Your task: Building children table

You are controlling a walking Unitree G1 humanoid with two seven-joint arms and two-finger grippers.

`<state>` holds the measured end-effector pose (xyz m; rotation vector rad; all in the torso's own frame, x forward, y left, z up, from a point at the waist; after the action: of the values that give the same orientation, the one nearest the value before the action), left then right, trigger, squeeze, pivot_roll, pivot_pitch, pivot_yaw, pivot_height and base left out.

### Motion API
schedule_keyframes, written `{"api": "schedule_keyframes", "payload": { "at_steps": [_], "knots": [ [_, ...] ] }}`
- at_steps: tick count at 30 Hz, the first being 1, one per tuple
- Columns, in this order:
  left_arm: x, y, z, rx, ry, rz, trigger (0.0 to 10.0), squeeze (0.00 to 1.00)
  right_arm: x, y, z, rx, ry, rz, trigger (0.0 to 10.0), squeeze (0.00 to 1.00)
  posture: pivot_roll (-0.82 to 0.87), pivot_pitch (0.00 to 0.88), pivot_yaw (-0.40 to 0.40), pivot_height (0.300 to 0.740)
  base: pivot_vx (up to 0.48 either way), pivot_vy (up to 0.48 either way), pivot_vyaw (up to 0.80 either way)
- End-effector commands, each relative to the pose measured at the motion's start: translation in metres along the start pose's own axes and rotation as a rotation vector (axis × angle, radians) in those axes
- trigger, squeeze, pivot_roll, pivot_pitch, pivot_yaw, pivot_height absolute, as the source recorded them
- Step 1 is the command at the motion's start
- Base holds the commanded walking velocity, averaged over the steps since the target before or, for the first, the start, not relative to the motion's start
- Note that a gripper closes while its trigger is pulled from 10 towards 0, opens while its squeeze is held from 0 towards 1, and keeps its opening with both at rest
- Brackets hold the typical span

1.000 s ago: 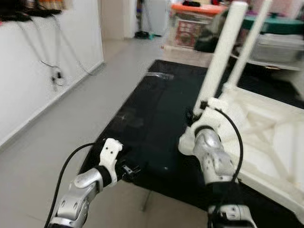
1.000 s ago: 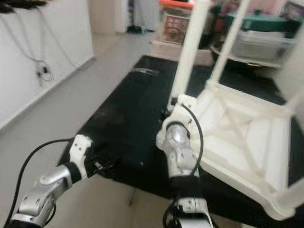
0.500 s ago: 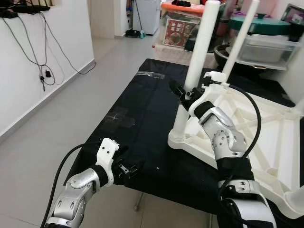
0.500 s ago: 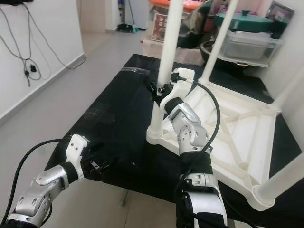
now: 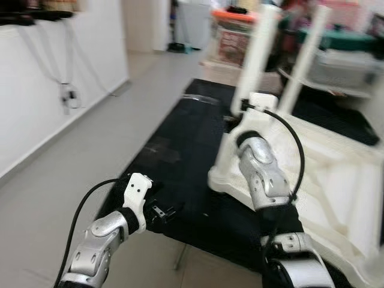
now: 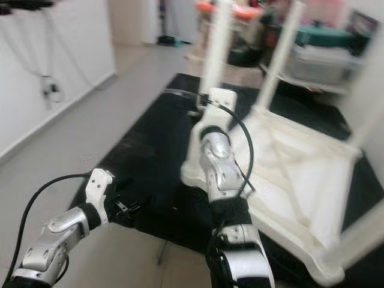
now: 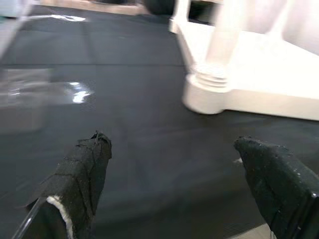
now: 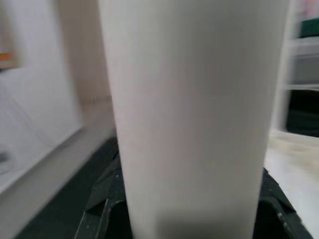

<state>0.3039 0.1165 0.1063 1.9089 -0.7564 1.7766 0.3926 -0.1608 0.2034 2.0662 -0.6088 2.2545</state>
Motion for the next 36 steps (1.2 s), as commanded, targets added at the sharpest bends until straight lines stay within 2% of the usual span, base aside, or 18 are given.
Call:
{"api": "schedule_keyframes", "payload": {
  "at_steps": [1,5,6,7,9,11,12,13,16,18,19,25,28,30,32,34,35,36],
  "knots": [
    [-0.003,0.004,0.002,-0.007,-0.01,-0.003,10.0,0.0,-0.042,0.067,-0.012,-0.328,-0.144,-0.025,0.0,0.0,0.04,0.0,-0.105,0.74,0.0,0.0,0.0],
    [-0.003,0.01,0.009,-0.028,-0.008,-0.006,10.0,0.0,-0.046,0.065,-0.027,-0.37,-0.158,-0.002,0.0,0.0,0.04,0.0,-0.096,0.74,0.0,0.0,0.0],
    [-0.003,0.01,0.009,-0.03,-0.008,-0.005,10.0,0.0,-0.047,0.063,-0.027,-0.367,-0.161,0.003,6.2,0.0,0.04,0.0,-0.096,0.74,0.0,0.0,0.0],
    [-0.002,0.008,0.009,-0.029,-0.006,-0.003,10.0,0.0,-0.05,0.061,-0.026,-0.374,-0.181,0.006,10.0,0.0,0.04,0.0,-0.097,0.74,0.0,0.0,0.0],
    [-0.001,0.005,0.009,-0.023,-0.007,0.002,10.0,0.0,-0.055,0.057,-0.023,-0.369,-0.231,0.009,10.0,0.0,0.04,0.0,-0.1,0.74,0.0,0.0,0.0],
    [0.0,0.0,0.006,-0.013,-0.009,0.008,10.0,0.0,-0.056,0.038,-0.017,-0.264,-0.276,0.074,10.0,0.0,0.04,0.0,-0.103,0.74,0.0,0.0,0.0],
    [-0.001,0.0,0.005,-0.01,-0.01,0.01,10.0,0.0,-0.051,0.03,-0.016,-0.215,-0.262,0.107,10.0,0.74,0.04,0.0,-0.111,0.74,0.0,0.0,0.0],
    [-0.001,0.0,0.004,-0.008,-0.01,0.01,10.0,0.0,-0.047,0.025,-0.016,-0.184,-0.245,0.133,10.0,1.0,0.04,0.0,-0.111,0.74,0.0,0.0,0.0],
    [-0.003,0.0,0.004,-0.004,-0.012,0.008,10.0,0.0,-0.041,0.016,-0.015,-0.124,-0.233,0.148,10.0,1.0,0.05,0.0,-0.116,0.74,0.0,0.0,0.0],
    [-0.003,0.001,0.003,-0.001,-0.01,0.001,10.0,0.0,-0.031,0.001,-0.01,0.005,-0.215,0.169,10.0,0.98,0.05,0.0,-0.113,0.74,0.0,0.0,0.0],
    [-0.003,0.003,0.004,-0.003,-0.009,-0.001,10.0,0.0,-0.019,-0.01,-0.004,0.141,-0.179,0.181,10.0,0.0,0.06,0.0,-0.111,0.74,0.0,0.0,0.0],
    [-0.001,0.0,0.005,-0.006,-0.007,0.009,10.0,0.0,0.004,-0.033,0.002,0.498,-0.099,0.154,10.0,0.0,0.07,0.0,-0.112,0.74,0.0,0.0,0.0],
    [-0.001,-0.002,0.004,-0.002,-0.009,0.013,10.0,0.0,0.005,-0.037,0.001,0.544,-0.099,0.153,10.0,0.0,0.07,0.0,-0.111,0.74,0.0,0.0,0.0],
    [0.0,-0.004,0.002,-0.003,-0.009,0.017,10.0,0.0,0.009,-0.054,-0.011,0.725,-0.086,0.135,10.0,0.0,0.08,0.0,-0.11,0.74,0.0,0.0,0.0],
    [0.0,-0.004,0.002,-0.003,-0.009,0.017,10.0,0.0,0.009,-0.054,-0.011,0.725,-0.086,0.135,10.0,0.0,0.08,0.0,-0.11,0.74,0.0,0.0,0.0],
    [0.0,-0.004,0.002,-0.004,-0.01,0.017,10.0,0.0,0.005,-0.063,-0.019,0.813,-0.091,0.09,10.0,0.0,0.08,0.0,-0.109,0.74,0.0,0.0,0.0],
    [0.0,-0.002,0.003,-0.006,-0.008,0.014,10.0,0.0,-0.003,-0.073,-0.033,0.94,-0.093,0.025,3.6,0.0,0.08,0.0,-0.107,0.74,0.0,0.0,0.0],
    [0.001,-0.001,0.004,-0.008,-0.007,0.014,10.0,0.0,-0.011,-0.08,-0.047,1.039,-0.097,-0.022,0.0,0.0,0.08,0.0,-0.107,0.74,0.0,0.0,0.0]
  ]
}}
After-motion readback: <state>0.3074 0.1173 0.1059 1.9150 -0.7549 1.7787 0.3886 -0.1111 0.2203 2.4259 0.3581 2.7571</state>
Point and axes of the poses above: a point about 5 cm out from each wrist's last joint towards the gripper, its own z axis pointing out of the wrist towards the gripper, its own x axis along the axis of the wrist's last joint, y = z × x, the point moved 3 cm from there along z, pointing out of the wrist towards the gripper, and after that the axes turned 6 degrees about z, right-handed, at the moved point
